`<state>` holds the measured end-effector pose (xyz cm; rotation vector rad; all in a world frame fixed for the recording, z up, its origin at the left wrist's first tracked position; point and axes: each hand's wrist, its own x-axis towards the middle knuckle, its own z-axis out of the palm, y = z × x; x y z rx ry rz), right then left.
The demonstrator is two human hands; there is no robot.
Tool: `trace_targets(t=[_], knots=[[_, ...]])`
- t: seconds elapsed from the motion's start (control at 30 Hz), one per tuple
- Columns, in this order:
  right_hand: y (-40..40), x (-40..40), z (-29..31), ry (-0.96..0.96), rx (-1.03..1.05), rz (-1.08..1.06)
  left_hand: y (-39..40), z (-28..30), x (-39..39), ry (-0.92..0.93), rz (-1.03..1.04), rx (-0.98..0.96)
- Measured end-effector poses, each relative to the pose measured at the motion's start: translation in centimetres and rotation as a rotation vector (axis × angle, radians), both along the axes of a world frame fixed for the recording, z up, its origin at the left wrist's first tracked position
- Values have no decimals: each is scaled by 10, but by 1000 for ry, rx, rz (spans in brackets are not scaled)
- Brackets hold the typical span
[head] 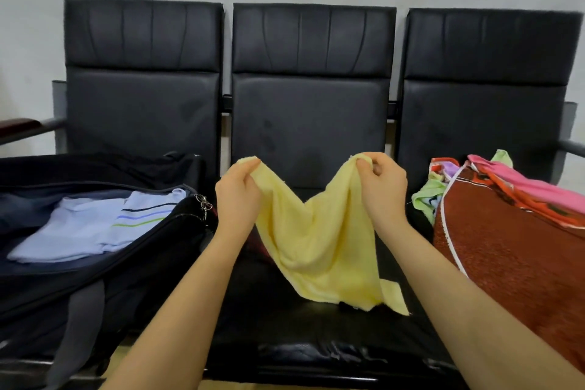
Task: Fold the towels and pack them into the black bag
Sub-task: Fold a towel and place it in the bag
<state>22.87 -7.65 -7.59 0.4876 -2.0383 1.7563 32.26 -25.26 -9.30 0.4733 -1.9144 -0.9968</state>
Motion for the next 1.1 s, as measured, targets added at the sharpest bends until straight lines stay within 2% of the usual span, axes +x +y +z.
trace_targets(t=[0.3,0.4,0.5,0.6,0.77,0.9,1.0,1.1], knots=[[8,-9,83,14,-78,-41,-5,90,-9,-75,-89,-66],[12,-13,104,-14,-125,-83,-5,117,-11,-161,-106,-128],[18,-15,120,-26,-196,-115,-10,137,-15,-295,-60,-219],[25,-17,129,-25,-240,-144,-20,146,-17,-256,15,-304],[36,-18,127,-31,-221,-117,-26,147,-13,-7,75,-64],[42,-20,122,-35,-219,-78,-24,142,-16,106,122,108],[49,-21,120,-16,-248,-84,-21,138,-18,152,130,212],[54,-25,120,-4,-278,-126,-18,131,-18,125,107,202]])
